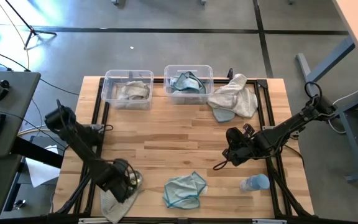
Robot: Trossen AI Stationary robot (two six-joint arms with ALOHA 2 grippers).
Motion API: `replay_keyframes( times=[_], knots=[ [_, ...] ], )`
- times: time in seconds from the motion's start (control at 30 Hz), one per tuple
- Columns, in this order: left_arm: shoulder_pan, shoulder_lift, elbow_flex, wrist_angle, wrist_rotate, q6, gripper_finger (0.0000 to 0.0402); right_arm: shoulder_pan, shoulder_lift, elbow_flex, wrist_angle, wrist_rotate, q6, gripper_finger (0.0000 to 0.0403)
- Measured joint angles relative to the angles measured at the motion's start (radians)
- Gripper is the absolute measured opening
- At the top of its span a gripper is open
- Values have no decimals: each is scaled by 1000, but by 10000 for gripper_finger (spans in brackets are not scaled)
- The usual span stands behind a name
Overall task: Sort microfiber towel by color & place in baskets
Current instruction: Put the bottom gray towel into the left transparent bin
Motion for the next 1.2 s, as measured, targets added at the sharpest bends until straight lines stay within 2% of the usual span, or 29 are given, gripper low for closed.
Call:
replay_keyframes(
  times=[0.3,0.43,0.57,0.7,0.77,0.9,1.07,1.2],
  knots=[
    [-28,177,1,89,9,4,129,0,0,0,5,0,3,0],
    [-24,235,5,117,17,55,125,0,0,0,10,0,1,0],
    [-14,246,25,130,24,37,83,0,1,1,20,0,1,0],
    [-9,219,77,41,-23,36,13,0,1,1,26,0,1,0],
    [-8,185,106,-27,-84,36,12,0,1,1,36,1,1,0],
    [-2,117,165,-142,-119,36,4,0,1,1,65,6,0,0],
    [11,32,263,-344,-216,37,2,0,1,1,72,7,0,0],
    [51,-28,340,-497,-312,90,1,0,1,1,75,7,0,0]
  ],
)
